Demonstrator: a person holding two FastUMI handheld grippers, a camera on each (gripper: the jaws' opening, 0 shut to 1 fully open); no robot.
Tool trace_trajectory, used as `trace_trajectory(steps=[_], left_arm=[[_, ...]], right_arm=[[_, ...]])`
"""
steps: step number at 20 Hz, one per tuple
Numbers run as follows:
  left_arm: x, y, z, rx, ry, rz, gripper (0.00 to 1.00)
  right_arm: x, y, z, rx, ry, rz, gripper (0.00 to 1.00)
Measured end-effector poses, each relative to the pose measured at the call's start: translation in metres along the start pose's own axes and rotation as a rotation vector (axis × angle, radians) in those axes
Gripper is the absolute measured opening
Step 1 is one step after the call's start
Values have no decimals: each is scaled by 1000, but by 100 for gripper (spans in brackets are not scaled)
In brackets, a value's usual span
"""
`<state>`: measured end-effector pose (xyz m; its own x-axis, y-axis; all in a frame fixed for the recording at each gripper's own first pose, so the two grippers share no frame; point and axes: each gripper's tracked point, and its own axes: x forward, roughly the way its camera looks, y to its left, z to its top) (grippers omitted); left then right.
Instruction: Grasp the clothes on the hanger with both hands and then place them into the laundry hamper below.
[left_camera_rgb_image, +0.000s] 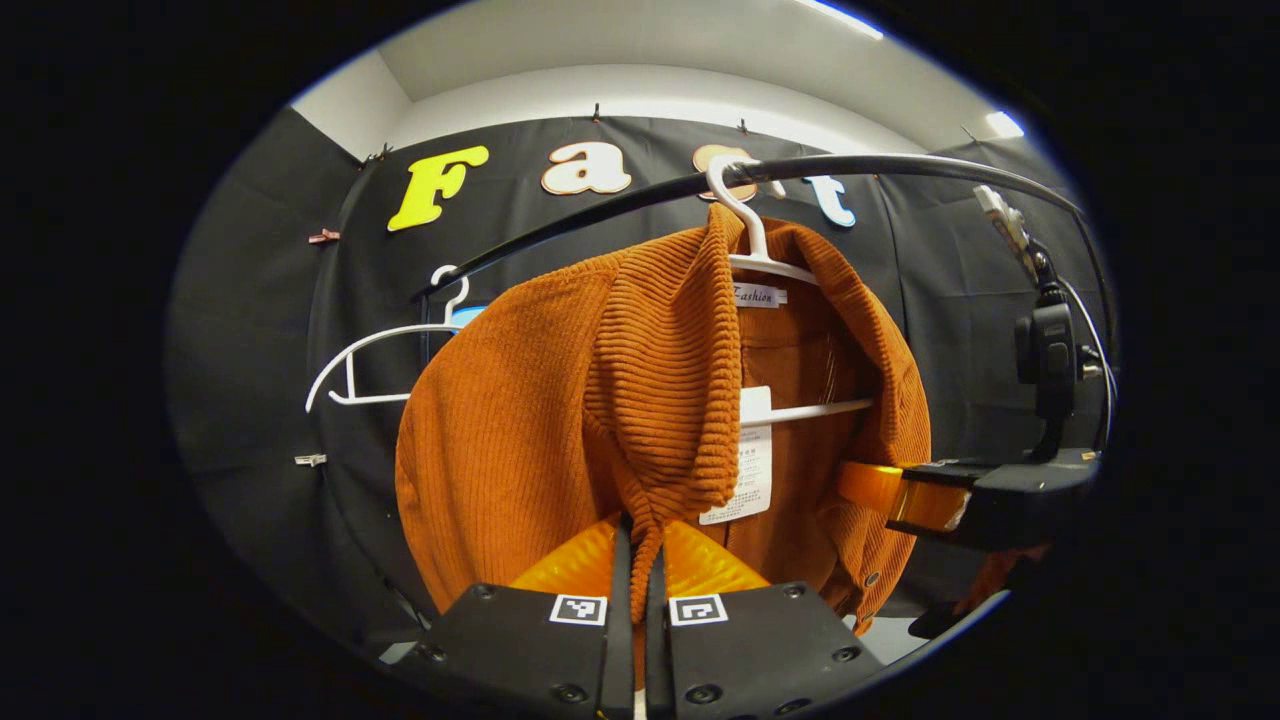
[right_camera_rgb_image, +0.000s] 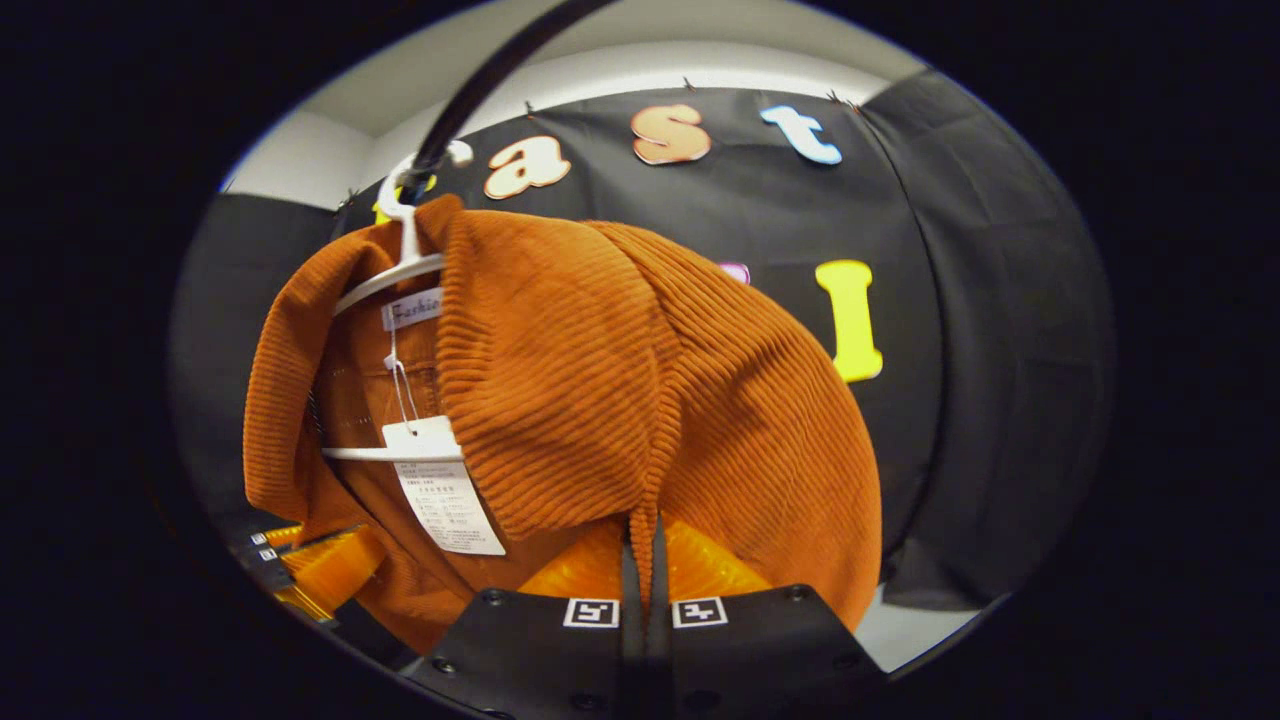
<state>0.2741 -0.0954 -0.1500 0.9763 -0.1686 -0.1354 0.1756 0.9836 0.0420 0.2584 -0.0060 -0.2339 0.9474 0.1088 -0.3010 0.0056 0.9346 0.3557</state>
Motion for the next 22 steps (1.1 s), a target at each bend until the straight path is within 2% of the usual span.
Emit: trace_trajectory(steps=[5, 8, 10, 13, 16, 22], left_arm=[[4, 12, 3, -29, 41, -14, 8], [2, 12, -2, -83, 138, -63, 9], [-2, 13, 1, -141, 205, -101, 9], [-9, 19, 21, -238, 231, -128, 8], [-11, 35, 48, -270, 198, -119, 7], [-7, 60, 83, -250, 163, -115, 6]], right_arm=[[-7, 13, -7, 243, 198, 143, 4], [-24, 7, -15, 378, 364, 163, 5], [-32, -3, -3, 459, 404, 158, 4], [-32, -24, 24, 347, 358, 108, 4], [-31, -34, 57, 306, 286, 89, 4], [-14, -69, 121, 377, 73, 23, 4]])
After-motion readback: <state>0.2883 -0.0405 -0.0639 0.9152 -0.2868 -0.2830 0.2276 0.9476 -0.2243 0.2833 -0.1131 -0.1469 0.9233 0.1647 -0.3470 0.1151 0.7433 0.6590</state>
